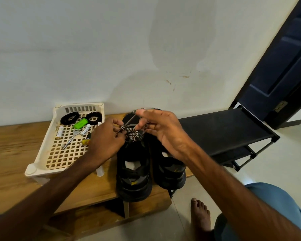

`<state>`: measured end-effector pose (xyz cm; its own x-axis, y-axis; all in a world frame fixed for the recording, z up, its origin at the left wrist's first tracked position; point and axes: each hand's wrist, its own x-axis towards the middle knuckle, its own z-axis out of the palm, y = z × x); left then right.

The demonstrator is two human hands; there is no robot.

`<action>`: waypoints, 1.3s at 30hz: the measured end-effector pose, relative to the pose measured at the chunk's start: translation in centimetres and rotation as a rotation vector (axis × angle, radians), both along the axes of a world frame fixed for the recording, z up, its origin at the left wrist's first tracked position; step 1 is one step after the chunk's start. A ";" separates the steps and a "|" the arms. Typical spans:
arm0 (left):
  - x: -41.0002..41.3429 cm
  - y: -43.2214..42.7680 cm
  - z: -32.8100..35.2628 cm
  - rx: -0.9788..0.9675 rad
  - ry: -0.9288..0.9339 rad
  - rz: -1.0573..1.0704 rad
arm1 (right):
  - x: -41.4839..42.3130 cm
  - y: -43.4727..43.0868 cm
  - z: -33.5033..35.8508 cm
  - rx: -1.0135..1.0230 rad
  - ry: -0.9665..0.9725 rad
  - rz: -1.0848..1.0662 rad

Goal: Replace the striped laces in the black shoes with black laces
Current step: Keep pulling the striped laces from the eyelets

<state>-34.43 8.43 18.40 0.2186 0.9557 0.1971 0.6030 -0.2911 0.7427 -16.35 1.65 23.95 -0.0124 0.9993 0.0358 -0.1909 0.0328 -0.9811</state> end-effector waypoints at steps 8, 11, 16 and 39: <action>-1.3 1.3 0.3 0.095 -0.140 0.071 | 2.7 0.1 0.8 0.037 -0.171 -0.219; -2.3 2.1 1.0 0.199 -0.098 0.115 | 3.0 -0.2 0.1 0.065 -0.743 -0.169; -1.7 0.9 0.9 0.331 0.262 0.055 | 2.6 -0.7 0.6 0.058 -1.293 0.242; 1.1 -1.9 0.5 0.144 -0.036 -0.046 | -0.7 0.0 -1.8 -0.087 -1.254 -0.122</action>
<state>-33.33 6.56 18.93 0.2516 0.9061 0.3400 0.5608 -0.4228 0.7118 -17.05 1.66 22.15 0.1022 0.9948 0.0009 0.8697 -0.0889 -0.4855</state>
